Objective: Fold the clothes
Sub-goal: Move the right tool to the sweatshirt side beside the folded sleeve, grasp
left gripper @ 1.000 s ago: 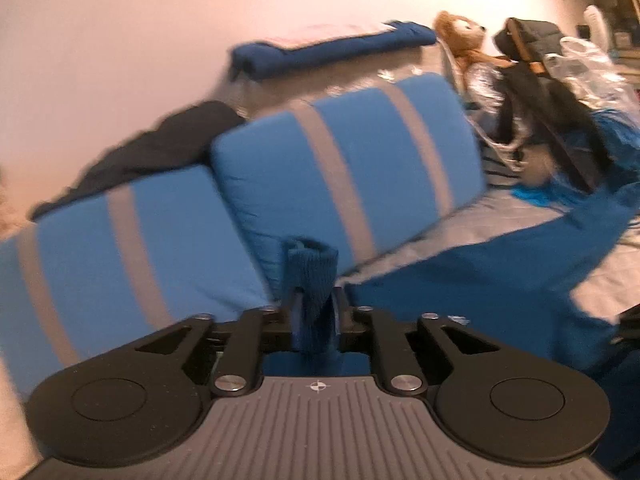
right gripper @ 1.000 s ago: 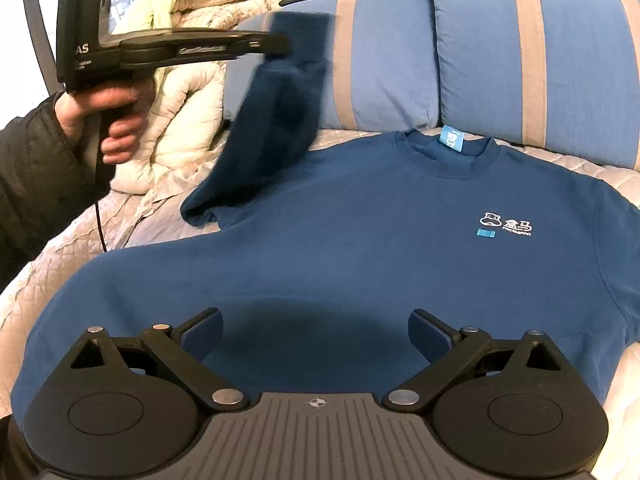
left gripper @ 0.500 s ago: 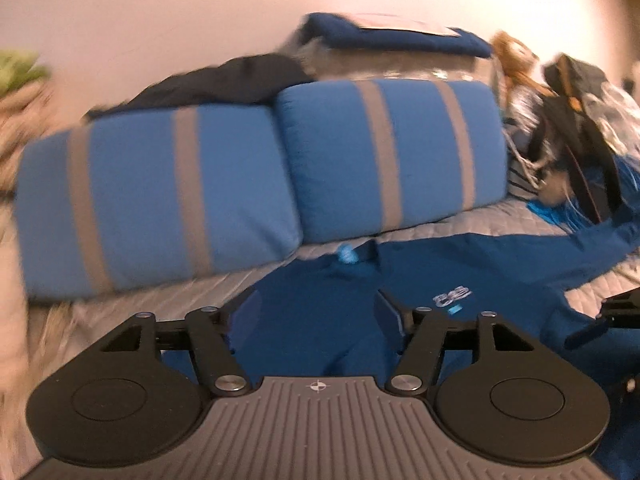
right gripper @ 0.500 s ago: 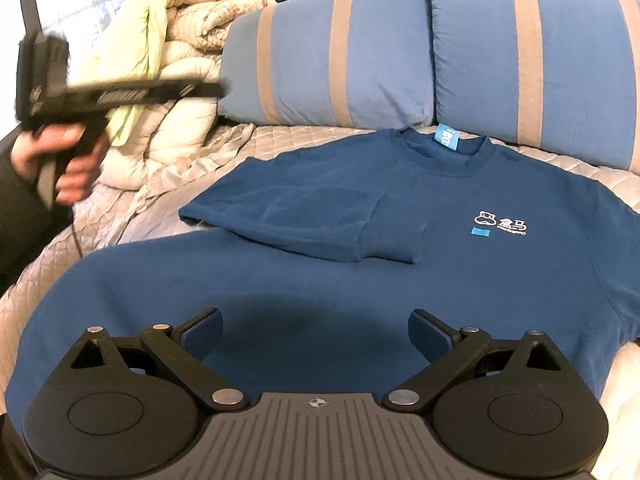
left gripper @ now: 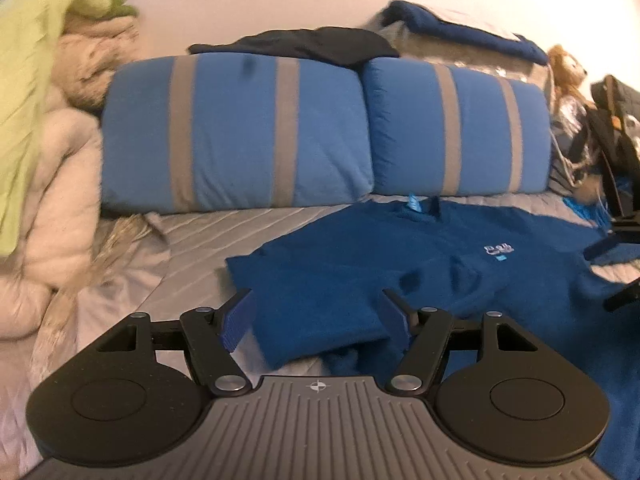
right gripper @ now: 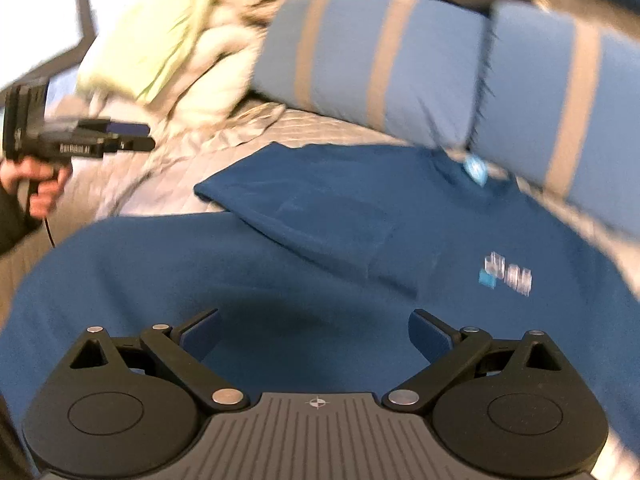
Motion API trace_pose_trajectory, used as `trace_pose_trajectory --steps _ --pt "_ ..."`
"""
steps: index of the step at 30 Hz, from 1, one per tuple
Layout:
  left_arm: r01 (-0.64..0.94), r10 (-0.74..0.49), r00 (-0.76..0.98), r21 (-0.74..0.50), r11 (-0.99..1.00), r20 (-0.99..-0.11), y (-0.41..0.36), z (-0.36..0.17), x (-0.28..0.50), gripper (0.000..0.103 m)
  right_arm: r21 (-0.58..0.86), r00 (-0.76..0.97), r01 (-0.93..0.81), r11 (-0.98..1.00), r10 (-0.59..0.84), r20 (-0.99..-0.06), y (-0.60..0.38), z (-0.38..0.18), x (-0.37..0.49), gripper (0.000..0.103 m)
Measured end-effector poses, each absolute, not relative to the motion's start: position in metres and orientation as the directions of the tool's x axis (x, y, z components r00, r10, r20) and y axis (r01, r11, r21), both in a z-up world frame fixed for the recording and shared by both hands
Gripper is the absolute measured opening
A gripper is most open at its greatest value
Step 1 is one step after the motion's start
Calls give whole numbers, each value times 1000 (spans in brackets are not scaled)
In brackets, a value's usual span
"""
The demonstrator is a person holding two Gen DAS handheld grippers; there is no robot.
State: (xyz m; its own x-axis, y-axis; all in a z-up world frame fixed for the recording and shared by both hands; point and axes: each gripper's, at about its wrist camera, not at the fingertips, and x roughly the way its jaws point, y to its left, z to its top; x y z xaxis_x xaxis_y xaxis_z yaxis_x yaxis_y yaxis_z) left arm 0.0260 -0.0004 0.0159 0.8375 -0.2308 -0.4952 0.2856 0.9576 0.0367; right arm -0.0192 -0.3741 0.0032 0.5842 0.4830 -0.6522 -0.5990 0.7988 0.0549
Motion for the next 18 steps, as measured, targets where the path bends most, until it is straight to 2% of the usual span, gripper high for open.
trace_pose_trajectory --steps 3,6,12,18 --pt "254 -218 853 12 967 -475 7 20 14 67 -63 571 -674 736 464 -678 -355 8 -3 99" --pt "243 -192 864 51 969 -466 4 28 3 67 -149 557 -728 670 450 -698 -336 1 13 99" --pt "292 -211 874 125 948 -438 -11 36 -7 69 -218 576 -728 650 408 -708 -316 -13 33 98" --pt "301 -252 861 45 953 -441 -11 28 10 69 -278 642 -664 695 337 -689 -328 -10 31 91"
